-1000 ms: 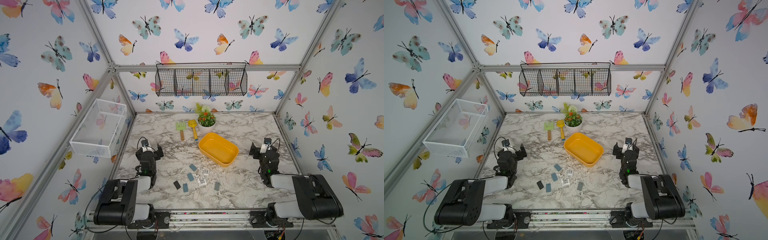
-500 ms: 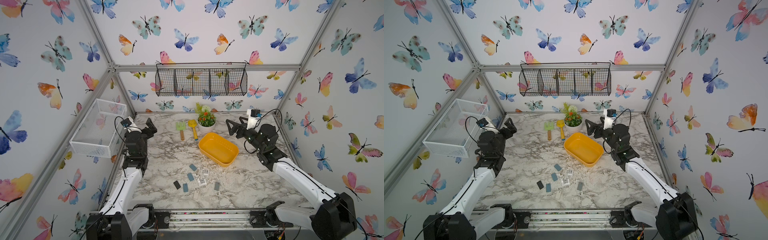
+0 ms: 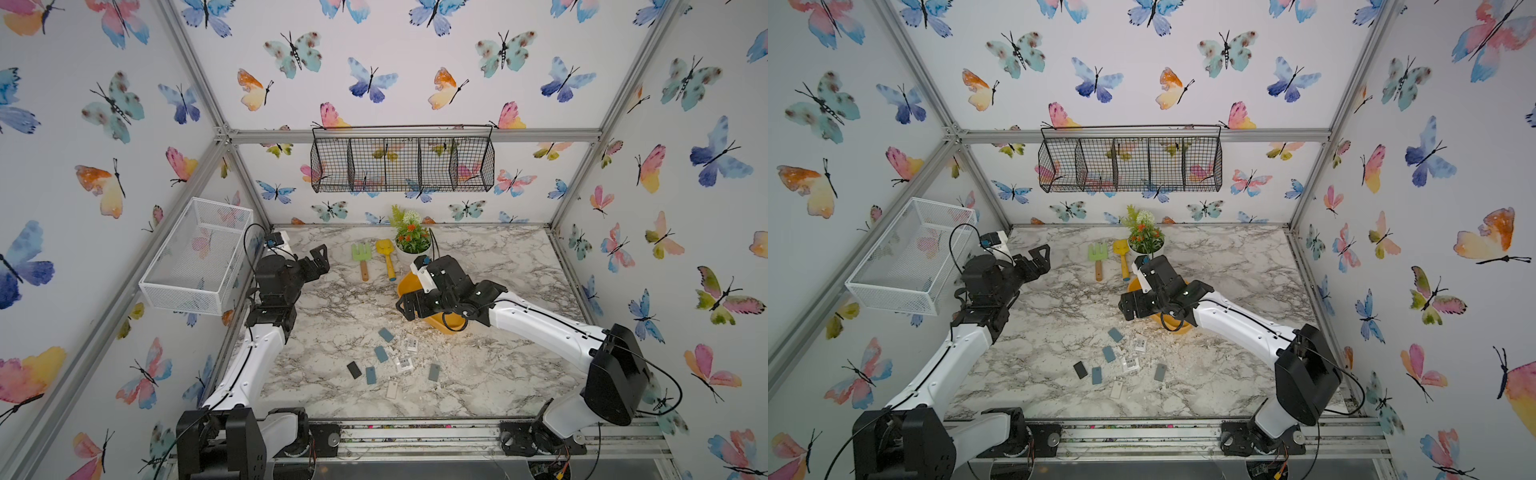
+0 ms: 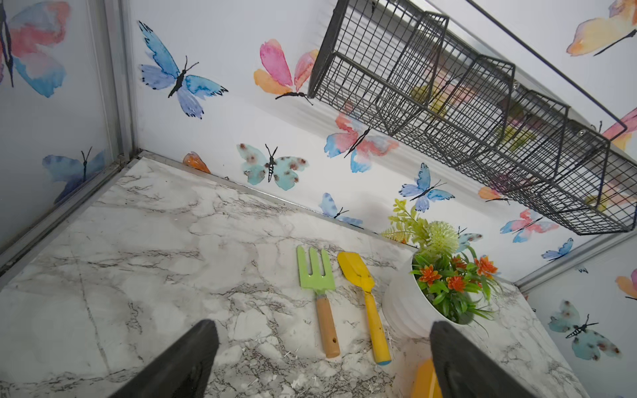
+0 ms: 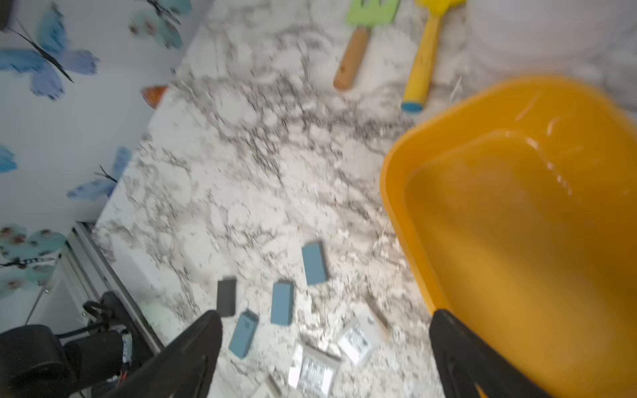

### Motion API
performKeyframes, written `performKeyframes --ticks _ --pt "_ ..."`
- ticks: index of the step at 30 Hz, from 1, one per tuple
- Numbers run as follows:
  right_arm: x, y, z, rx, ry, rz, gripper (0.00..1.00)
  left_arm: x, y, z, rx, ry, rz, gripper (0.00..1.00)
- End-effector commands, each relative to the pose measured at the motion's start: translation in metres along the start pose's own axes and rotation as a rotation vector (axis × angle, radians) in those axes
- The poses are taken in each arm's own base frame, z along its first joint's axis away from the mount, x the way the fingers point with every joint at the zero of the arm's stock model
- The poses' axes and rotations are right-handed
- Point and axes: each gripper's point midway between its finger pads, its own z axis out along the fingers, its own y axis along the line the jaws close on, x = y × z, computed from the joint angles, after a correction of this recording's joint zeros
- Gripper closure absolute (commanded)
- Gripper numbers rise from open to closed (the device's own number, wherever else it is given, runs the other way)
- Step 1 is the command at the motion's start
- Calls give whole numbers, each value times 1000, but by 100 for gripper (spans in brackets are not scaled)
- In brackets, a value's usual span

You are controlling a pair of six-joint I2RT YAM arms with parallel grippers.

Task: Put the eraser in the storage box
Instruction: Pick up the eraser from the center of the board.

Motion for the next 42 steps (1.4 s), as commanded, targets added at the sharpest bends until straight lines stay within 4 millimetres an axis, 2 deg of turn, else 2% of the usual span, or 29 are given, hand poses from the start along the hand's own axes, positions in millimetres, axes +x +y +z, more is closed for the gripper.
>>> performKeyframes --ticks 1,3,8,11,17,20,24,30,33,42 --pt "59 -8 1 75 206 93 6 -15 -6 -7 62 -62 -15 2" --pt "84 -9 12 89 283 112 9 -13 -5 -6 67 -51 -17 2" --pt "121 7 24 93 412 109 13 -12 -9 -4 90 -45 -24 2" --pt "142 -3 28 120 438 156 11 -10 -11 -2 105 -37 -30 2" --pt "154 -22 39 162 442 176 9 -2 -10 5 115 -8 -38 2" --pt "152 -26 44 141 422 183 8 1 -10 6 123 4 -41 2" --pt "137 -38 49 165 389 190 8 3 -11 9 131 16 -41 2" --pt "116 -38 61 217 368 179 13 5 -15 18 163 44 -54 2" --pt "112 -43 62 267 367 197 18 4 -21 22 190 54 -62 2" --pt "108 -57 65 401 366 205 36 4 -19 30 188 57 -60 2"
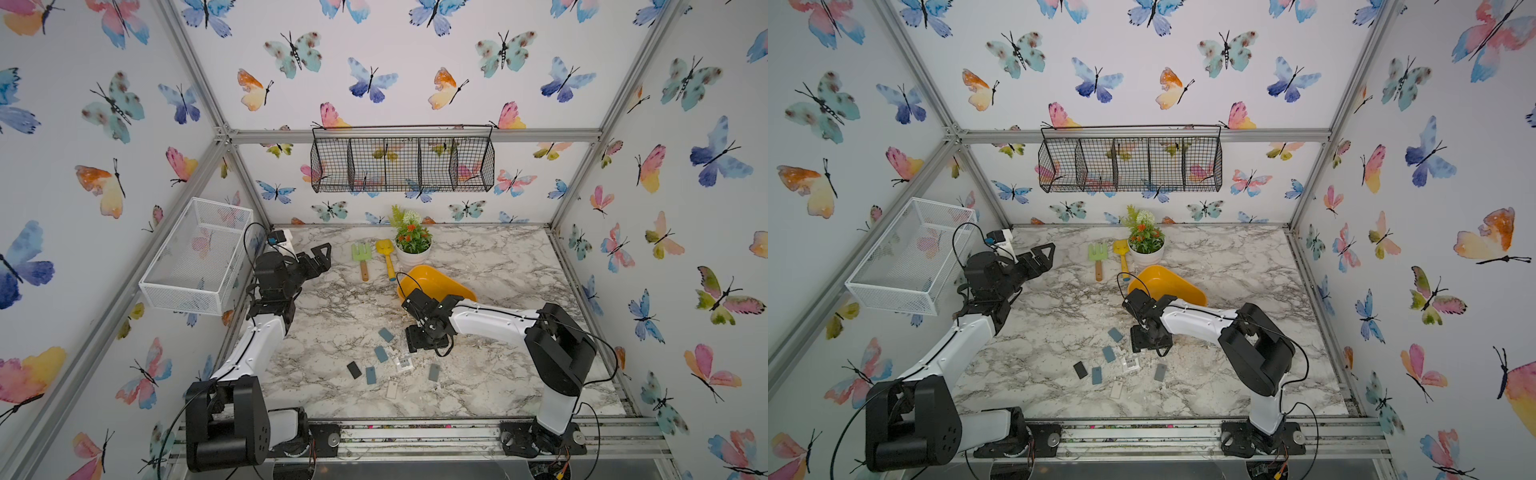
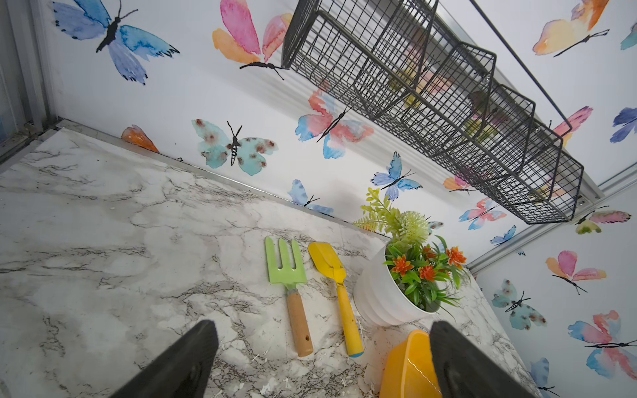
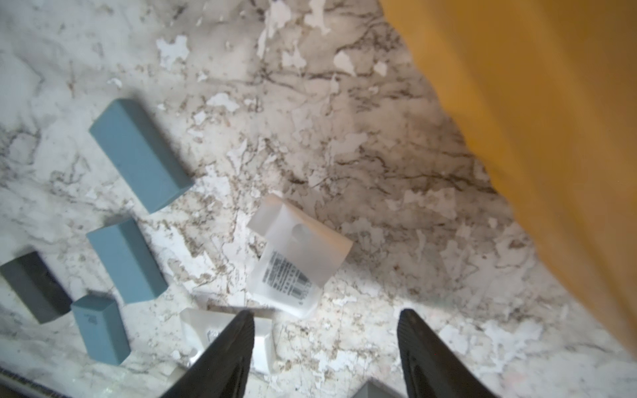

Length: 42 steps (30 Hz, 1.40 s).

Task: Put the eraser in the storage box
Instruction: Pick up the eraser from the center of the board.

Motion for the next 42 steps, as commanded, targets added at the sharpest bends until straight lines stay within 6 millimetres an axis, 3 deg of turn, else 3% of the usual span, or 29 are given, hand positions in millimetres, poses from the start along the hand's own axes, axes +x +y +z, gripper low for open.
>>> performKeyframes --ticks 1,9,13,26,30,39,42 --pt "-1 -8 1 89 3 12 37 -8 -10 3 44 -14 16 2" --pt "-3 7 12 67 31 -1 36 -9 -9 3 39 -12 36 2" --pt "0 4 17 107 43 -12 36 -10 -8 1 25 -16 45 2" --pt "0 3 31 140 46 -65 75 -4 -6 4 26 4 47 2" --pt "-13 13 9 97 -35 -81 81 -2 -4 5 19 14 49 2" --pt "-60 36 -77 49 -224 -125 81 1 -2 9 19 28 35 2" --pt "-81 32 -99 44 -273 -133 81 1 -1 10 16 30 28 2"
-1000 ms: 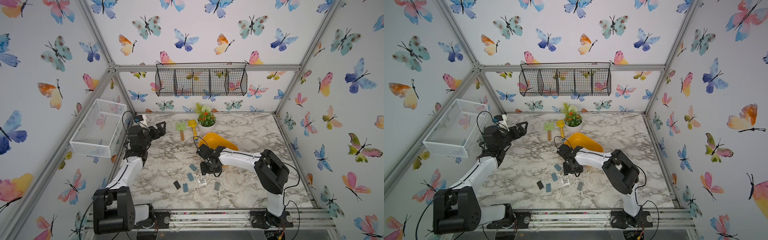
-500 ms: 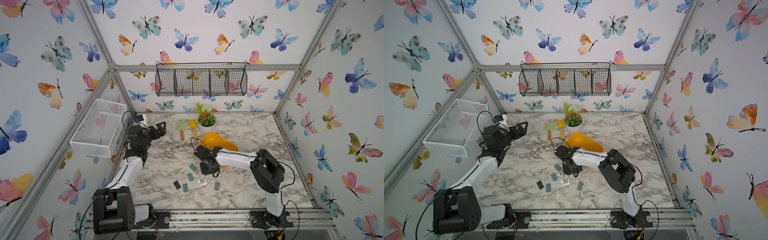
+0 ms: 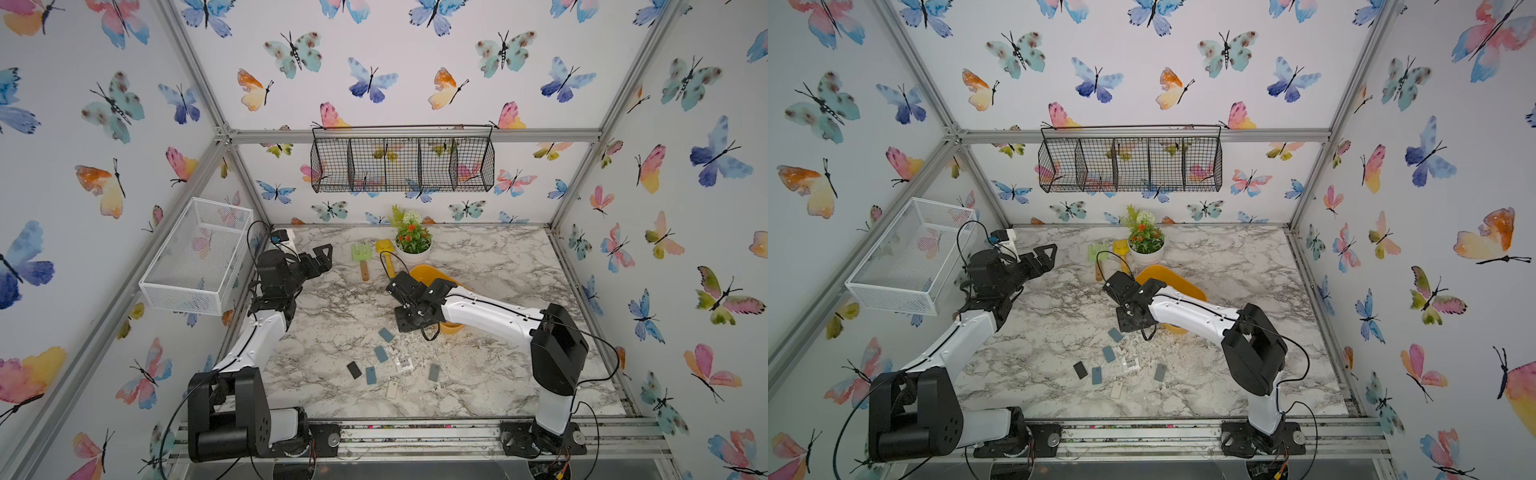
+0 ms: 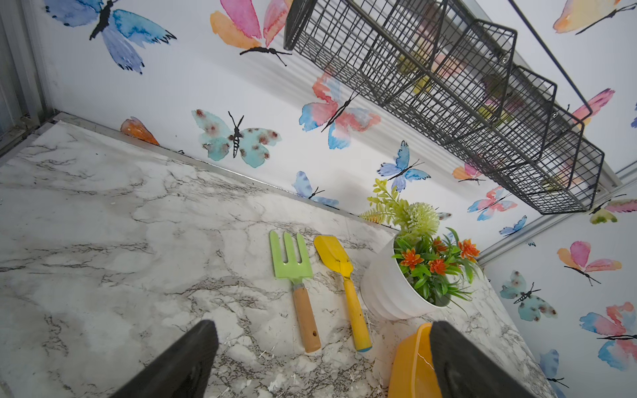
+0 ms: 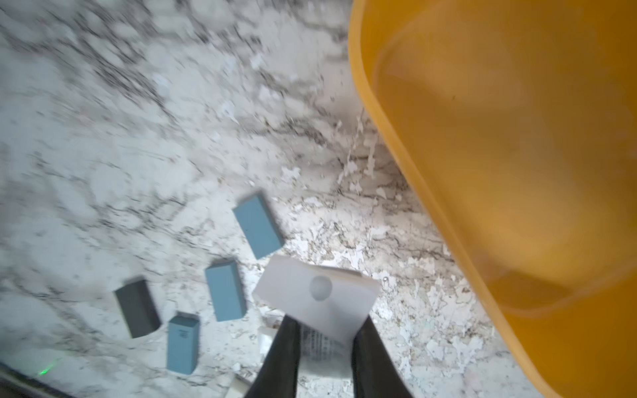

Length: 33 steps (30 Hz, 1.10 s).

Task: Put the eraser in the storage box
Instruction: Pick up the eraser from the center of the board, then place the eraser in the storage box.

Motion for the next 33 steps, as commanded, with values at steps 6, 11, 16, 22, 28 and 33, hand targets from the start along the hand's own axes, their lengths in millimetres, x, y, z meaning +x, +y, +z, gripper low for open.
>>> performKeyframes --ticks 6,11,16,22,28,33 --pt "-50 -62 -5 18 -25 18 81 -9 -13 4 60 -5 -1 2" --pt "-66 -96 22 24 4 24 80 -10 -15 8 75 5 -2 2" --pt "-73 -107 50 -27 61 27 80 -7 -14 13 82 20 -17 2" --pt "-72 -111 73 -17 75 16 79 -7 -14 15 84 25 -17 2" --pt "-69 -114 93 -14 107 19 79 -3 -12 18 87 36 -16 2" --pt "-69 -121 106 5 128 30 78 3 -9 21 88 56 -9 2"
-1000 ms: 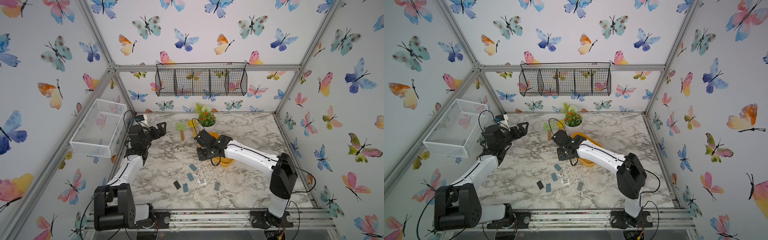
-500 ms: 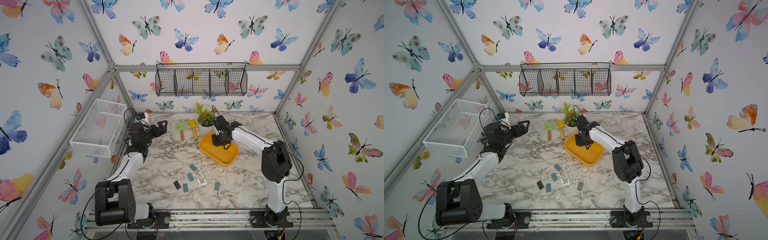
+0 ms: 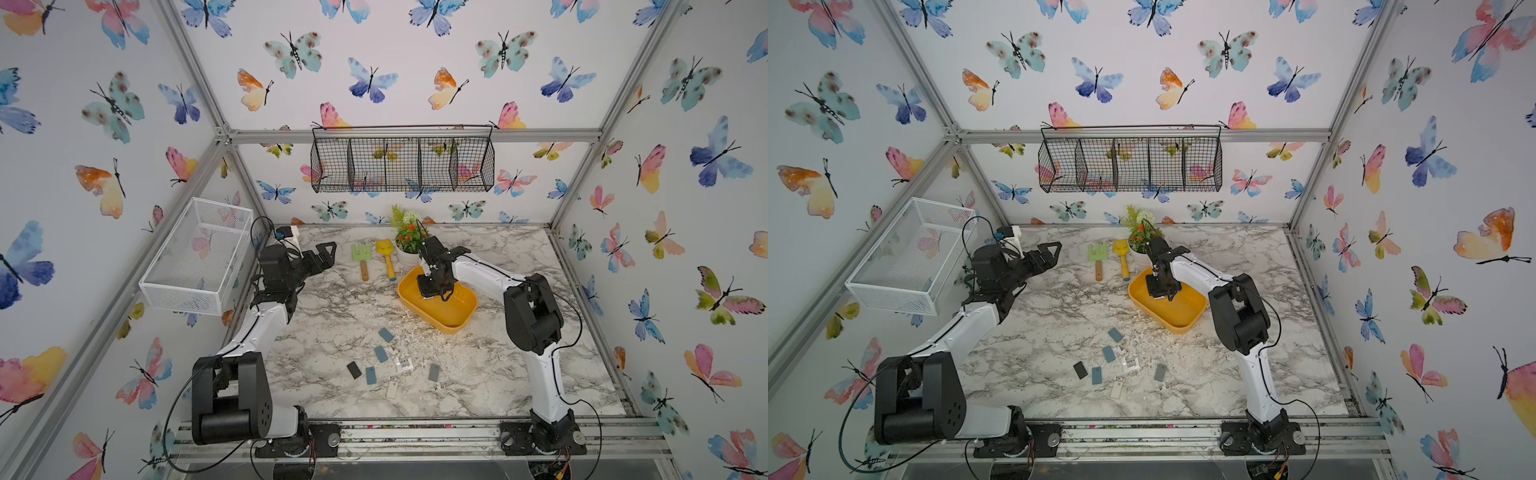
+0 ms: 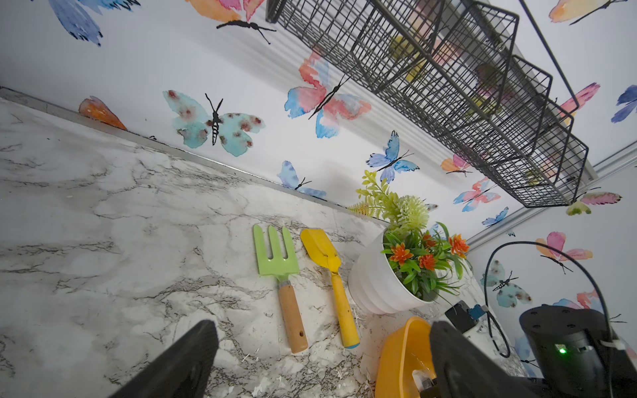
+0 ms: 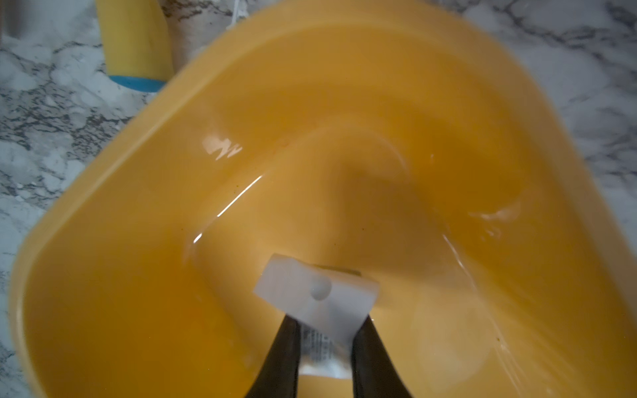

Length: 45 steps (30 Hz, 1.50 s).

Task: Put the eraser in the storage box
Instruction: Place the eraser in the storage box.

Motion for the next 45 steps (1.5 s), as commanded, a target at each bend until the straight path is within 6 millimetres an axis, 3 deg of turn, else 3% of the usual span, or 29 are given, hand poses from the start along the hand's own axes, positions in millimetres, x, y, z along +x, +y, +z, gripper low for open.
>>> performKeyframes --ticks 1,13,17,22,26,29,34,38,40,45 --pt "-6 -5 6 4 7 2 77 -1 -5 4 34 8 24 2" --pt "-19 -12 24 39 -6 10 74 5 -1 9 28 25 22 2" --pt "-21 -13 29 49 1 11 68 6 0 10 27 28 23 2" --pt "-20 -13 31 53 11 15 50 12 -5 10 61 53 19 2" --pt "-30 -8 10 29 -39 14 44 13 -5 10 60 55 20 2" --pt "-43 -1 -22 -7 -119 8 42 13 -6 10 65 57 20 2" --pt "-57 15 -96 -99 -307 -31 40 13 -9 10 73 59 24 2" --pt "-34 32 -136 -177 -395 -178 38 11 -8 9 64 55 21 2" --pt "-13 43 -144 -196 -403 -269 37 11 -7 8 55 52 19 2" --pt "59 115 -139 -256 -343 -557 35 9 3 11 5 43 3 2"
